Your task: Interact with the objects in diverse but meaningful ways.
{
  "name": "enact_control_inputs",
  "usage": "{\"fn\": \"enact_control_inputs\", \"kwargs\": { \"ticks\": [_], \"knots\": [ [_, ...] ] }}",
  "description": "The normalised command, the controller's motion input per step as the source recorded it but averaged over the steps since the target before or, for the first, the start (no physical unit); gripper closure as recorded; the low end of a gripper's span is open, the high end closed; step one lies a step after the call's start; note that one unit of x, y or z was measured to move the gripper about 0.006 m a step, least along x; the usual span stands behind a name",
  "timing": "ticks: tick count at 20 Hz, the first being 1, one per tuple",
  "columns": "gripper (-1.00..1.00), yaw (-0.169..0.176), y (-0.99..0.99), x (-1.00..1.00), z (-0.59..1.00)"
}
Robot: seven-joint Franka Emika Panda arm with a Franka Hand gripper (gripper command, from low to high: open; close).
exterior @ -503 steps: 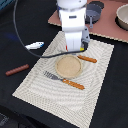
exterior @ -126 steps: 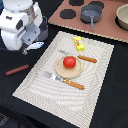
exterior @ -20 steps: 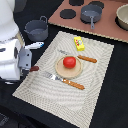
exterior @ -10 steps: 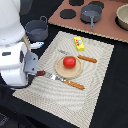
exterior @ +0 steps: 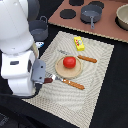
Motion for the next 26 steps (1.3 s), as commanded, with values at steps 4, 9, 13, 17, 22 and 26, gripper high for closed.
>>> {"fn": "enact_control_inputs", "kwargs": {
  "ticks": [4,9,13,17,22,26],
  "knots": [
    [1.0,-0.029,-0.11,1.0,0.21],
    [1.0,-0.04,-0.1,0.83,0.05],
    [1.0,-0.036,-0.01,0.49,-0.02],
    [-1.0,-0.02,0.0,0.48,0.04],
    [-1.0,-0.048,0.0,0.62,0.88],
    [-1.0,-0.077,-0.01,0.67,1.0]
  ]
}}
